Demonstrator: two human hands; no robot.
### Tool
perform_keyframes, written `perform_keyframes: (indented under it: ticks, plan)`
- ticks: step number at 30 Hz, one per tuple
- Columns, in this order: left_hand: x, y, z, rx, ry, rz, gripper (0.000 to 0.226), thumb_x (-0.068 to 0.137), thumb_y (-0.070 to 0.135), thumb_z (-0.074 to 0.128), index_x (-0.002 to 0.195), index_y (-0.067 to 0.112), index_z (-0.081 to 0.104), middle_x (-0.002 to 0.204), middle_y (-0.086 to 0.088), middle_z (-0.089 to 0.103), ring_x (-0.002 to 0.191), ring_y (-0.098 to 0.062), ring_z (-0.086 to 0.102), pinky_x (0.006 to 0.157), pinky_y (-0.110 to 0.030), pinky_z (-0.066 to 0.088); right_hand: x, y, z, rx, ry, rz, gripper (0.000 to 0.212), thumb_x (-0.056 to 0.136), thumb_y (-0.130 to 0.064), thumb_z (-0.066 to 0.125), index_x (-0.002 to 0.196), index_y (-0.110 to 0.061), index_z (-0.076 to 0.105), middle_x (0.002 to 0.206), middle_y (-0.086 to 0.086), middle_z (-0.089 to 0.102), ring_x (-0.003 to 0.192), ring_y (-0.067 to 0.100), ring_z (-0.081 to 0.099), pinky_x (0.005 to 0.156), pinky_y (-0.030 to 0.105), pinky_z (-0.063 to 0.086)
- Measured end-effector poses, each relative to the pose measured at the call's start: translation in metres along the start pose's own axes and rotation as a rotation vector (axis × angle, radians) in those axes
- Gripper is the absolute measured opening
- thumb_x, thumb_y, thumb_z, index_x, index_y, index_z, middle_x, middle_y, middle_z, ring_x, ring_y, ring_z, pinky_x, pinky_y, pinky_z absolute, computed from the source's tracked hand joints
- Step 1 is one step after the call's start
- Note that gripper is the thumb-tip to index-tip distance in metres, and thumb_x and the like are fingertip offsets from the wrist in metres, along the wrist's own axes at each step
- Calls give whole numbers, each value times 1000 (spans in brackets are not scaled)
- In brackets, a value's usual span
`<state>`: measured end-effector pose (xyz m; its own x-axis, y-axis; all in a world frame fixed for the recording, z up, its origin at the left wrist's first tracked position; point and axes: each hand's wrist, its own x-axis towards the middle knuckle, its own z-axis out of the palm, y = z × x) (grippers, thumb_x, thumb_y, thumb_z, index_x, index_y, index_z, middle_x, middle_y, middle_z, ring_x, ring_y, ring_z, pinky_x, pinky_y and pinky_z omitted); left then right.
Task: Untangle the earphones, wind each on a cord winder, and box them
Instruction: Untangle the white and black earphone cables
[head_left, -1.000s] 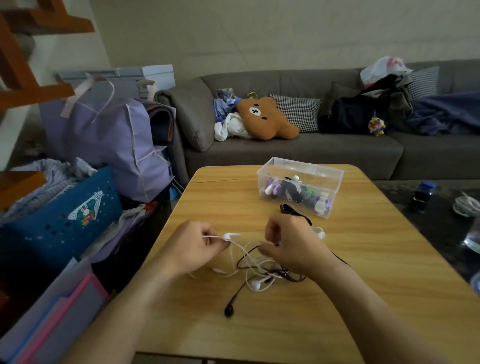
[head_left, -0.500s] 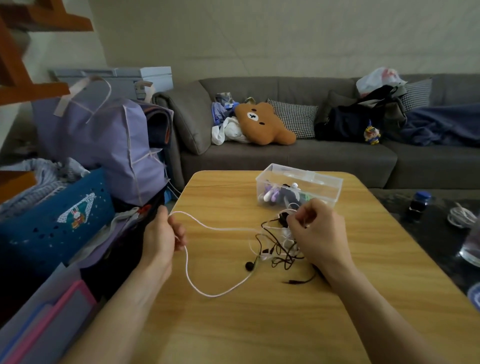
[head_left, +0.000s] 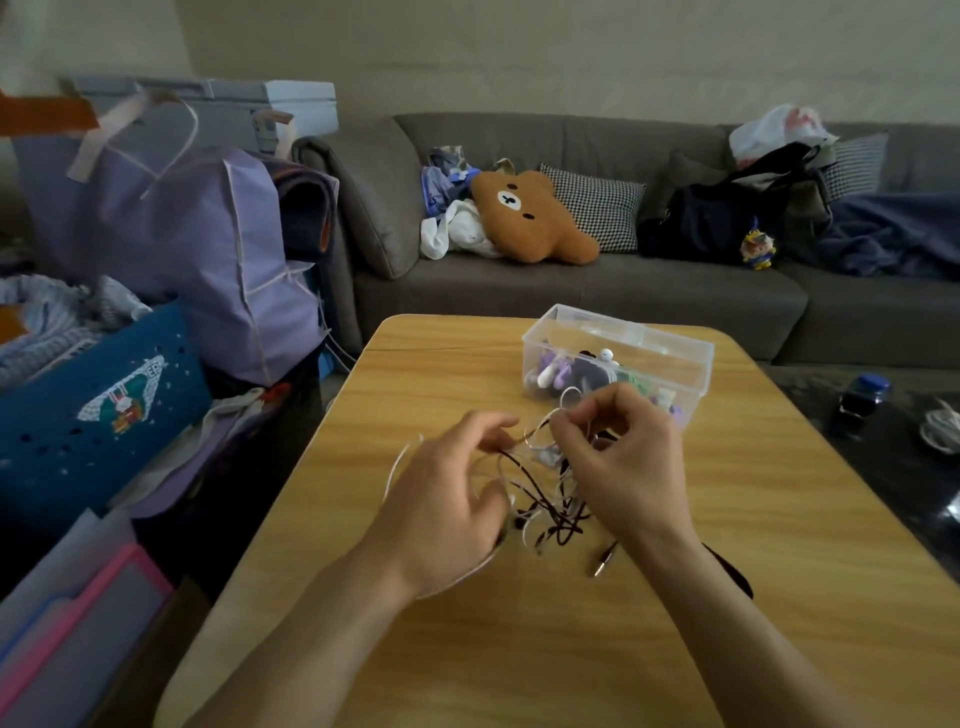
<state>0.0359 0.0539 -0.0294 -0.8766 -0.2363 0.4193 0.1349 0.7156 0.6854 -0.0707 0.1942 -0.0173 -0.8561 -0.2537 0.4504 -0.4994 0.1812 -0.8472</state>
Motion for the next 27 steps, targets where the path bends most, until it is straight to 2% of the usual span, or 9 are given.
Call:
perform_keyframes:
  ticks: [3, 7, 9, 14, 18, 20, 23, 25, 27]
  plan:
    - [-5, -7, 8, 90, -34, -25, 71, 88, 22, 73, 142, 44, 30, 122, 22, 45, 100, 7, 55, 78, -12, 50, 1, 1, 6, 22, 32, -3, 21, 82, -11, 77, 74, -22, 61, 74, -5, 66, 69, 13, 63, 63, 28, 54]
    - [-4, -10, 9, 74, 199, 32, 83, 79, 3, 78, 134, 45, 35, 121, 12, 40, 85, 4, 53, 67, -8, 47, 3, 6, 10, -19, -3, 27, 18, 83, -14, 78, 74, -21, 64, 74, -5, 67, 69, 11, 64, 64, 31, 56]
    - [-2, -10, 7, 74, 265, 20, 74, 77, 4, 80, 131, 39, 44, 116, 11, 41, 81, -3, 54, 66, -9, 47, 5, 10, 10, -42, -12, 51, 17, 82, -13, 78, 74, -21, 65, 74, -5, 68, 69, 11, 64, 65, 32, 57]
    - [-3, -21, -3, 9, 115, 74, 17, 77, 30, 79, 90, 21, 74, 91, 16, 63, 71, -8, 59, 63, -18, 47, 12, 15, 10, -110, -32, 83, 18, 80, -14, 80, 73, -22, 65, 72, -6, 67, 66, 7, 62, 63, 24, 54]
    - [-4, -21, -5, 0, 224, 65, 27, 83, 42, 68, 88, 17, 76, 81, 11, 71, 76, -6, 67, 67, -28, 54, 16, 17, 6, -158, -114, 137, 16, 79, -23, 83, 76, -24, 67, 72, -8, 68, 63, 0, 61, 60, 16, 51]
    - [-2, -26, -6, 23, 288, 20, 15, 89, 33, 70, 90, 18, 72, 85, 11, 71, 84, -5, 68, 74, -31, 56, 19, 11, 2, -199, -232, 169, 20, 78, -38, 83, 90, -27, 71, 84, -10, 72, 75, -2, 66, 68, 22, 57]
    - [2, -27, -9, 20, 336, -24, 5, 90, 24, 71, 91, 19, 70, 86, 12, 70, 84, -5, 67, 71, -30, 57, 19, -5, -5, -409, -468, 157, 47, 79, -61, 72, 116, -31, 68, 109, -12, 70, 97, 0, 65, 81, 23, 55]
    - [7, -21, -10, -13, 374, -38, 2, 89, 22, 72, 90, 20, 71, 84, 13, 69, 81, -5, 66, 68, -26, 57, 14, -14, -5, -639, -577, 97, 57, 82, -65, 65, 128, -32, 61, 125, -7, 65, 110, 8, 61, 90, 28, 51]
    - [13, -15, -10, -82, 385, -61, 3, 88, 19, 73, 89, 21, 71, 81, 13, 69, 77, -5, 67, 66, -23, 56, 8, -20, -3, -776, -581, 17, 62, 85, -61, 66, 138, -31, 53, 136, -5, 57, 119, 13, 55, 97, 31, 49]
